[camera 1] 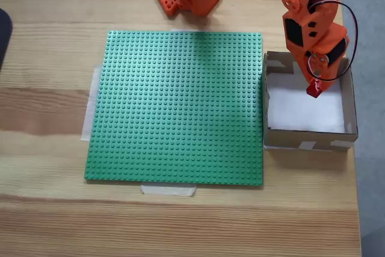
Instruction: Pick the red lego block and put it in the box.
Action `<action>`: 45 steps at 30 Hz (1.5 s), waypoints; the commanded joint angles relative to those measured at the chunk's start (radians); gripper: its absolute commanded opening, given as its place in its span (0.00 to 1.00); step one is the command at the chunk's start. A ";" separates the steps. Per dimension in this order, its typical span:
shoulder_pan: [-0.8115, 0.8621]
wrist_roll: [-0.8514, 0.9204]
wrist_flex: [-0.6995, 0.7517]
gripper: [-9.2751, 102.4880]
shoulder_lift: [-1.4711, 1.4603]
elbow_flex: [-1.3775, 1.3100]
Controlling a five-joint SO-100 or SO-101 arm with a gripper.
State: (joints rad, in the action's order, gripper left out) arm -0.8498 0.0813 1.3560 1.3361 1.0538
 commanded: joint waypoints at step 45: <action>0.052 -0.012 -0.187 0.08 0.551 0.442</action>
State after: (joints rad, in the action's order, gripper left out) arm -0.8145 0.0859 1.1904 1.7932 1.4757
